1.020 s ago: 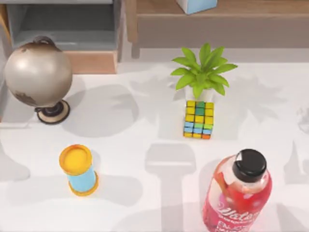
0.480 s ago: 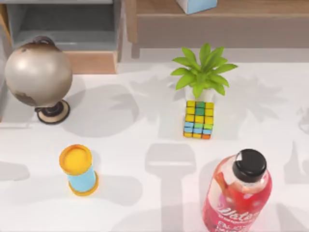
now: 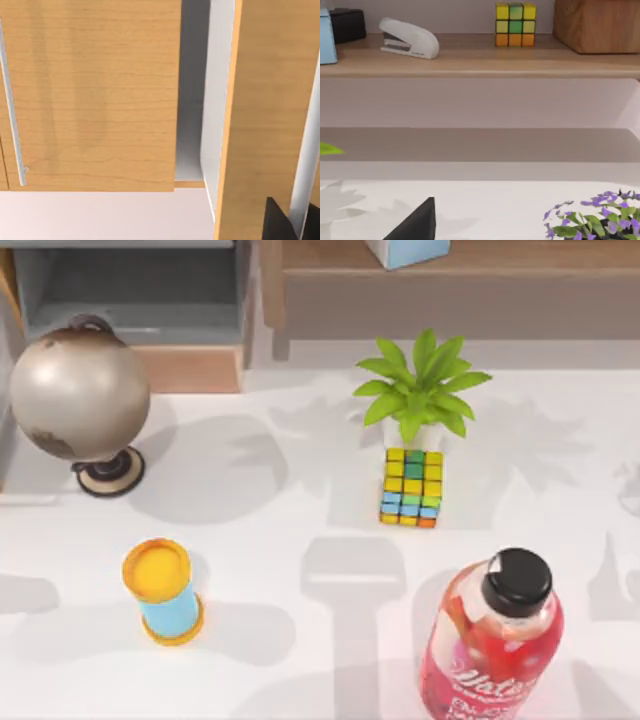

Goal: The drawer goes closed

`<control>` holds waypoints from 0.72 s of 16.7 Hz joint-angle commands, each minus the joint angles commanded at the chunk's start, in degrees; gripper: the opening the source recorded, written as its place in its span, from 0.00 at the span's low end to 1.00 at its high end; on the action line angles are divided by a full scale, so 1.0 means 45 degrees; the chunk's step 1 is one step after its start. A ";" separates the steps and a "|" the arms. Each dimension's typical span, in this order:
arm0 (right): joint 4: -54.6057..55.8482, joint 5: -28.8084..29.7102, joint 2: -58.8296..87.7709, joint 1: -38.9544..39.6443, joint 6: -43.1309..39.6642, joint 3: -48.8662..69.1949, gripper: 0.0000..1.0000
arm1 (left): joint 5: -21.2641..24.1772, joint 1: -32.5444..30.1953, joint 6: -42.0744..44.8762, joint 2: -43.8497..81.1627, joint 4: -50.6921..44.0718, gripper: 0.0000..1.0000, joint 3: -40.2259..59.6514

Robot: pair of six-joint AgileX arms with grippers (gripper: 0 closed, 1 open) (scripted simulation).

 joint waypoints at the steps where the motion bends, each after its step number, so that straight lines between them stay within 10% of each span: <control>1: 0.0000 0.0000 0.0000 0.0000 0.0000 0.0000 1.00 | -0.0023 -0.0023 0.0000 0.0014 -0.0020 0.00 0.0043; 12: 0.0000 0.0000 0.0000 0.0000 0.0000 0.0000 1.00 | -0.1532 -0.1549 -0.0067 0.1157 -0.1573 0.00 0.2790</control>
